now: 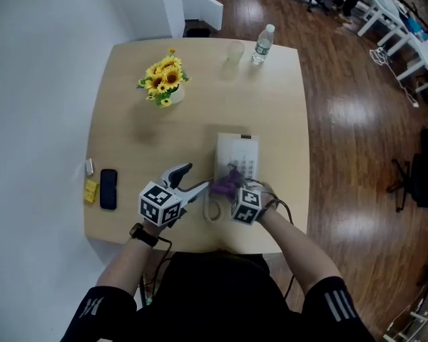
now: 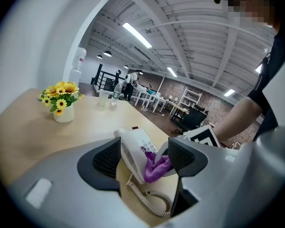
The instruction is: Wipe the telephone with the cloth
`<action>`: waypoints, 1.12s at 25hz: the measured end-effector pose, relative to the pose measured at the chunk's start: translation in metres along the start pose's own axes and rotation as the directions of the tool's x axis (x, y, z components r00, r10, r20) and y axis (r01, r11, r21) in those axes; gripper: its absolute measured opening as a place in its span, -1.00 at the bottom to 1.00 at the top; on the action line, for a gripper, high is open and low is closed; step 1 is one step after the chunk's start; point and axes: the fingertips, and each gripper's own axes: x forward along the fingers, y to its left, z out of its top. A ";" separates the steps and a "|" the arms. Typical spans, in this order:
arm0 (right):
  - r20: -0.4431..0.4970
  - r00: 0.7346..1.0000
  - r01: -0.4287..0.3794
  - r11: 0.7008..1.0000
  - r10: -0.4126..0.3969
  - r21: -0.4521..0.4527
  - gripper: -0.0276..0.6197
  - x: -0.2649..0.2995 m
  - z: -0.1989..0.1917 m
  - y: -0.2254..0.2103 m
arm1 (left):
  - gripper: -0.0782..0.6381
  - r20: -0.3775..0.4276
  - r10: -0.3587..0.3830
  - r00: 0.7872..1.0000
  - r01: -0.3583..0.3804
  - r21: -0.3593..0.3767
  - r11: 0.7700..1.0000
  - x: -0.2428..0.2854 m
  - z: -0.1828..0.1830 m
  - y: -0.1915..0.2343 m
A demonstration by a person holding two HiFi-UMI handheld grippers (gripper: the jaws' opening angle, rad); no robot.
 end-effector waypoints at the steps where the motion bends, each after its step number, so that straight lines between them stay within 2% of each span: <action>1: -0.002 1.000 -0.018 1.000 0.018 -0.006 -0.49 0.001 -0.001 0.008 | 0.08 -0.004 0.013 1.000 -0.013 0.003 1.000 0.004 0.000 0.003; 4: 0.019 0.997 -0.079 0.997 0.079 0.006 -0.49 0.002 -0.001 0.031 | 0.08 -0.021 0.040 0.999 -0.040 0.000 0.999 0.013 -0.001 0.007; 7: 0.087 0.991 -0.108 0.992 0.103 0.061 -0.48 -0.011 0.005 0.042 | 0.08 -0.034 0.036 0.999 -0.037 -0.018 0.999 0.026 -0.003 0.004; 10: 0.196 0.979 -0.090 0.985 0.059 0.149 -0.48 -0.041 0.014 0.038 | 0.08 -0.049 0.048 0.998 -0.049 -0.035 0.998 0.044 -0.006 0.002; 13: 0.311 0.950 -0.060 0.966 -0.022 0.252 -0.48 -0.083 0.018 0.028 | 0.08 -0.106 0.095 0.990 -0.101 -0.055 0.993 0.066 -0.017 0.005; 17: 0.382 0.921 -0.054 0.942 -0.082 0.332 -0.48 -0.124 0.003 0.027 | 0.08 -0.221 0.216 0.951 -0.240 -0.088 0.967 0.091 -0.037 0.019; 22: 0.416 0.903 -0.061 0.923 -0.112 0.381 -0.48 -0.149 -0.024 0.034 | 0.07 -0.248 0.310 0.918 -0.362 -0.204 0.910 0.119 -0.040 0.025; 25: 0.429 0.894 -0.072 0.903 -0.130 0.423 -0.48 -0.157 -0.038 0.038 | 0.07 -0.296 0.378 0.877 -0.435 -0.155 0.887 0.136 -0.045 0.032; 28: 0.437 0.889 -0.079 0.892 -0.139 0.445 -0.48 -0.162 -0.049 0.042 | 0.01 -0.310 0.450 0.838 -0.509 -0.142 0.849 0.144 -0.048 0.045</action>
